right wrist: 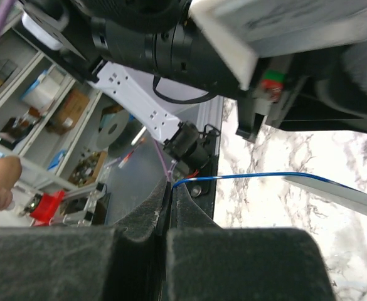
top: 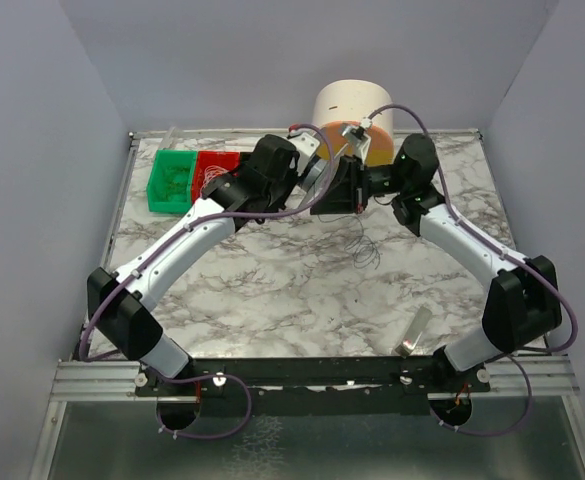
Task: Wrap the cables
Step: Wrap the cable around the cable reel.
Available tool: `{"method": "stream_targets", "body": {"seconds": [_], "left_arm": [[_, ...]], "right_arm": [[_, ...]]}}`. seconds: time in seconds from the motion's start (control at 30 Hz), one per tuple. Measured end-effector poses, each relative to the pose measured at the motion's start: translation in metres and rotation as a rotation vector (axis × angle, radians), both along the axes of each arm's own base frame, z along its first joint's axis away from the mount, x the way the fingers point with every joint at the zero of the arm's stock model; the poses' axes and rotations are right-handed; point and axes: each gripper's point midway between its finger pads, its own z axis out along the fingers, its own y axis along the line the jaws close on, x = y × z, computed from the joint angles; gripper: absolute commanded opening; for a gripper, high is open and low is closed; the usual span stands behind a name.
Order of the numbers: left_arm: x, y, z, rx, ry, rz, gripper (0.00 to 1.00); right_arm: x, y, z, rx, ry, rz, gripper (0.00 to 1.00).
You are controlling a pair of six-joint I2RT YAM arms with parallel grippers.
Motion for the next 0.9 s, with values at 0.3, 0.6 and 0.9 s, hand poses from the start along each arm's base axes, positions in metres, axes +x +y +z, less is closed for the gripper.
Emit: {"method": "stream_targets", "body": {"seconds": [0.3,0.6,0.9], "left_arm": [[0.013,-0.005,0.001,-0.137,0.098,0.059,0.00],[0.038,0.010,0.040,-0.425,0.168,0.097,0.00],[0.035,0.002,0.053,-0.551,0.225,0.049,0.00]], "right_arm": [[-0.012,0.022,-0.051,-0.043,-0.017,0.080,0.00],[-0.016,0.025,-0.113,-0.105,0.071,0.101,0.00],[-0.017,0.026,-0.138,-0.127,0.101,0.110,0.00]]}}
